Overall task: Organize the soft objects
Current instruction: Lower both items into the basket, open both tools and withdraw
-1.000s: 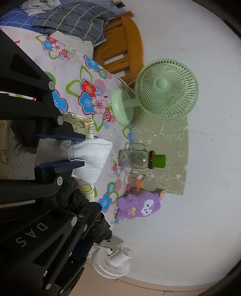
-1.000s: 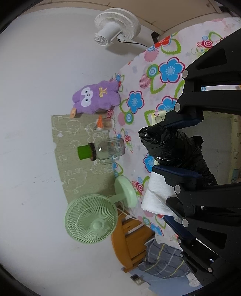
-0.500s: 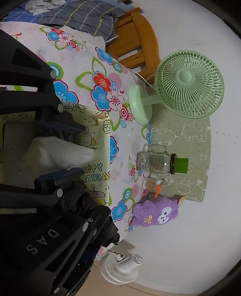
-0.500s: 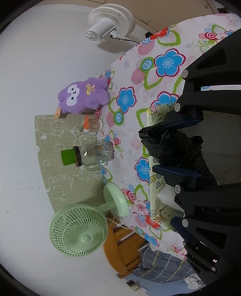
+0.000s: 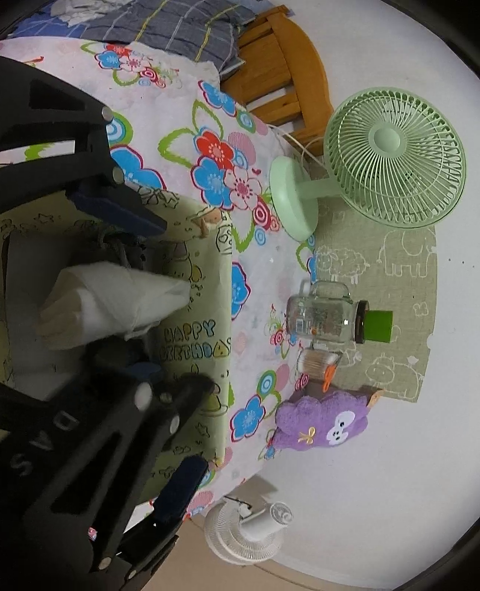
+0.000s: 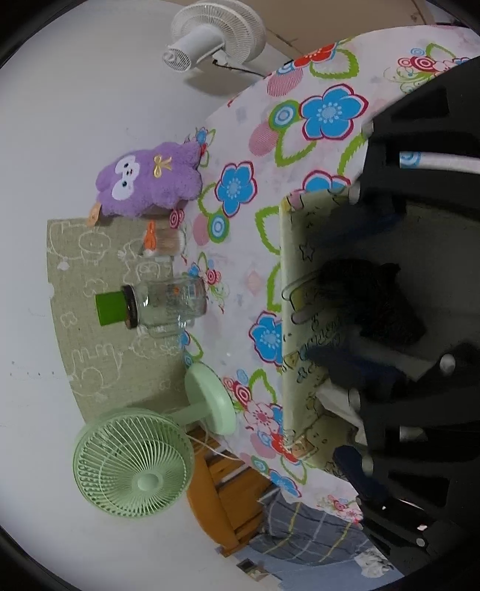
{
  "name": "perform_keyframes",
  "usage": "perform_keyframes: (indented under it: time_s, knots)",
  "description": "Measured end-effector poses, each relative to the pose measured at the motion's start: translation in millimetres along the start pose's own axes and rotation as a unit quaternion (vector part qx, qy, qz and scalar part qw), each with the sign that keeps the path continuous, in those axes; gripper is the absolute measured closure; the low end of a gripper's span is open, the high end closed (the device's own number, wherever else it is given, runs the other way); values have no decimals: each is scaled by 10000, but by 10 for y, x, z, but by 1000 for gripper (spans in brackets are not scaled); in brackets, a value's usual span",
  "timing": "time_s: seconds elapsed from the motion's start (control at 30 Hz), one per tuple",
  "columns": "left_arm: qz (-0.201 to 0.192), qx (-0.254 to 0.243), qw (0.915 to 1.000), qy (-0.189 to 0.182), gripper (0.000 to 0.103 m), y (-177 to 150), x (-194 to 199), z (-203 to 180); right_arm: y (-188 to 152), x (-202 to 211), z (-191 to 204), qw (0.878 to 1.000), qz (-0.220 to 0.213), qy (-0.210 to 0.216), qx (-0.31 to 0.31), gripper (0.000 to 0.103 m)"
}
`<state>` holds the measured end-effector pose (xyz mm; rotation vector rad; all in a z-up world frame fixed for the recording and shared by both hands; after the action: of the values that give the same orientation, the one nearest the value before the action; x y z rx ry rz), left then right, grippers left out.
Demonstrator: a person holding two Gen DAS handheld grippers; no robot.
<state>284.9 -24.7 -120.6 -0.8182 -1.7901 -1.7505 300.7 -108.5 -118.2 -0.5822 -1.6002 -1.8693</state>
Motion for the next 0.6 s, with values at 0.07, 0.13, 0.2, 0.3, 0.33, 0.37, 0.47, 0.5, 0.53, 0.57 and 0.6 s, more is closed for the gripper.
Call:
perform_keyframes:
  time_s: [0.07, 0.13, 0.2, 0.3, 0.33, 0.37, 0.47, 0.5, 0.53, 0.57, 0.6]
  knots:
    - [-40, 12, 10000, -25, 23, 7, 27, -7, 15, 41, 8, 10000, -85, -20, 22, 22]
    - [-76, 16, 10000, -17, 19, 14, 56, -14, 25, 75, 10, 9999, -118, -19, 32, 18]
    - [-124, 23, 9999, 9, 15, 23, 98, -15, 34, 116, 12, 9999, -138, -7, 31, 15]
    - [-162, 35, 9999, 35, 11, 30, 161, -19, 49, 184, 12, 9998, -189, 17, 8, 12]
    - [-182, 33, 9998, 51, 11, 35, 189, -22, 54, 216, 13, 9998, -215, 15, 6, 11]
    - [-209, 29, 9998, 57, 10, 37, 221, -24, 62, 247, 12, 9997, -243, 19, 9, 10]
    - [-300, 8, 9995, 74, 8, 42, 322, -37, 69, 350, 17, 9994, -330, 28, 20, 10]
    - [-325, 3, 9994, 80, 7, 43, 351, -40, 71, 394, 21, 9993, -368, 33, 23, 9]
    - [-349, -2, 9994, 85, 7, 42, 381, -44, 72, 424, 26, 9992, -390, 42, 29, 9]
    - [-375, -9, 9993, 85, 6, 41, 417, -49, 73, 472, 33, 9991, -422, 58, 42, 9]
    - [-404, -19, 9991, 81, 5, 39, 455, -56, 71, 501, 36, 9990, -446, 65, 47, 8]
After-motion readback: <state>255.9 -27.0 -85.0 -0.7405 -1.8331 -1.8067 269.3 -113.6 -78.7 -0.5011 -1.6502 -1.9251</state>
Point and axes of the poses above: each gripper's, at about its wrist camera, not at the fingertips, and x roughly against the way its jaws point, z to its left, y to its top, the point moved 6 cm from there along -x, roughly the way its jaws point, and after that the axes turned 2 degrees about -x, right-handed, at the moved point
